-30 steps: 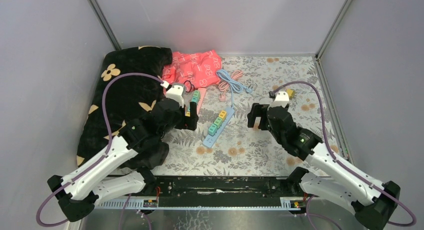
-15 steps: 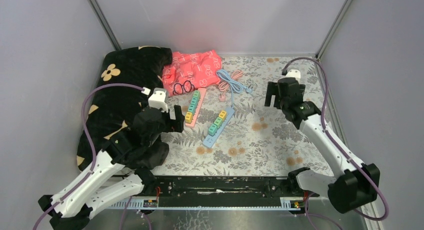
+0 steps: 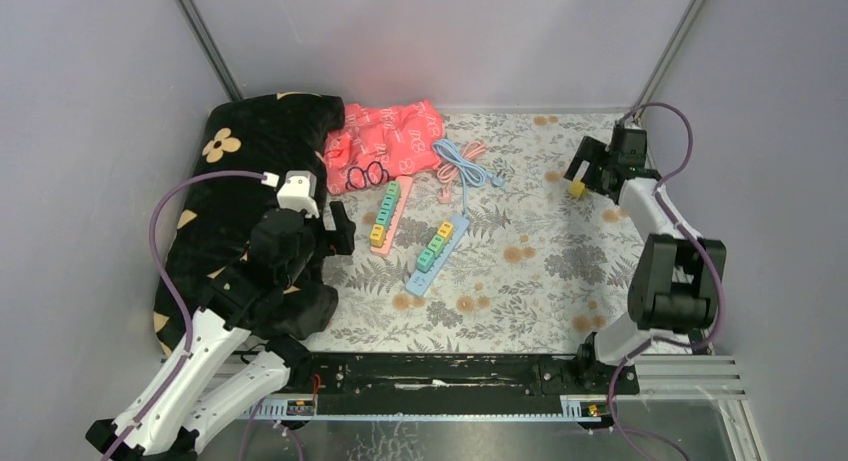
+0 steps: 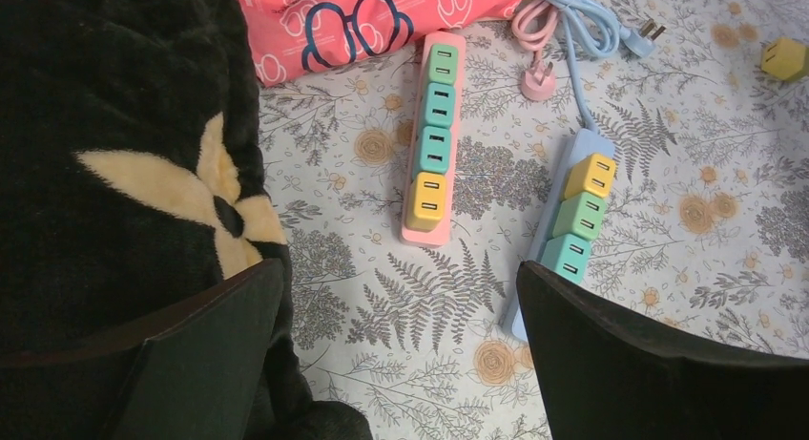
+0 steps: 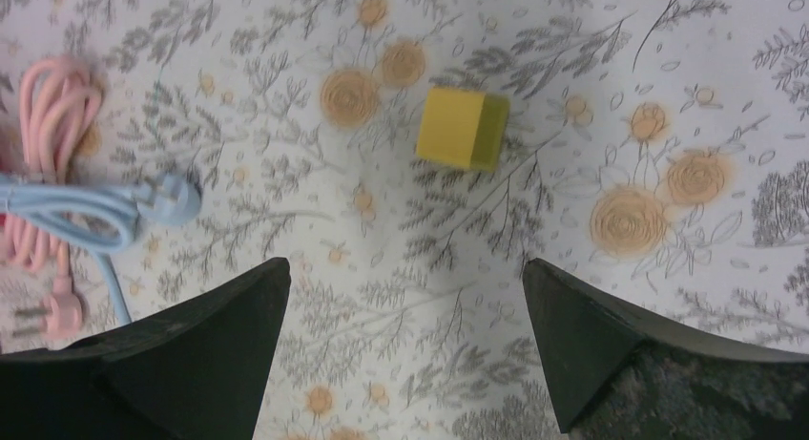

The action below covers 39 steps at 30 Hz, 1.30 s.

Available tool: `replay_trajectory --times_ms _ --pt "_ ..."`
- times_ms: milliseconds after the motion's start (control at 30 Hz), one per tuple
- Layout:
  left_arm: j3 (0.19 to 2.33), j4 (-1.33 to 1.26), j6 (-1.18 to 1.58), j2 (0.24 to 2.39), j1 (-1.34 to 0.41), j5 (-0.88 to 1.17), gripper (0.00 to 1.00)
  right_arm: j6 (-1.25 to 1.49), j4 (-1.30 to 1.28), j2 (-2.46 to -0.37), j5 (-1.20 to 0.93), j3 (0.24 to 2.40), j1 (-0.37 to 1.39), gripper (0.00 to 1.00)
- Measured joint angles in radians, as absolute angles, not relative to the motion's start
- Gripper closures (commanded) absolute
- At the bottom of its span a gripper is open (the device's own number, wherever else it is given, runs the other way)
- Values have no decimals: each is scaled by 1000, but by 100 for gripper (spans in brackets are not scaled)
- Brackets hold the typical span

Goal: Insert the plug
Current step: Adjust the plug at the center of the board.

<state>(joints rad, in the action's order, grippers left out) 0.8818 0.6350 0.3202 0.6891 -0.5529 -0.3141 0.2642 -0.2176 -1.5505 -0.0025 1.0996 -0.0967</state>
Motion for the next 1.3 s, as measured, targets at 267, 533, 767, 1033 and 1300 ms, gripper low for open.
replay_trajectory --times_ms 267,533,767,1033,1300 --pt "872 619 318 697 -533 -273 0 286 -136 -1811 -118 1265 -218 5" --pt "871 619 317 720 -523 -245 0 284 -130 -1980 -193 1376 -247 14" --pt "870 617 312 726 -516 -228 0 281 -139 -2043 -289 1401 -247 20" --pt "869 611 309 725 -509 -210 0 283 -122 -2035 -388 1336 -247 29" --pt "867 602 303 722 -508 -195 0 287 -121 -1933 -453 1177 -247 32"
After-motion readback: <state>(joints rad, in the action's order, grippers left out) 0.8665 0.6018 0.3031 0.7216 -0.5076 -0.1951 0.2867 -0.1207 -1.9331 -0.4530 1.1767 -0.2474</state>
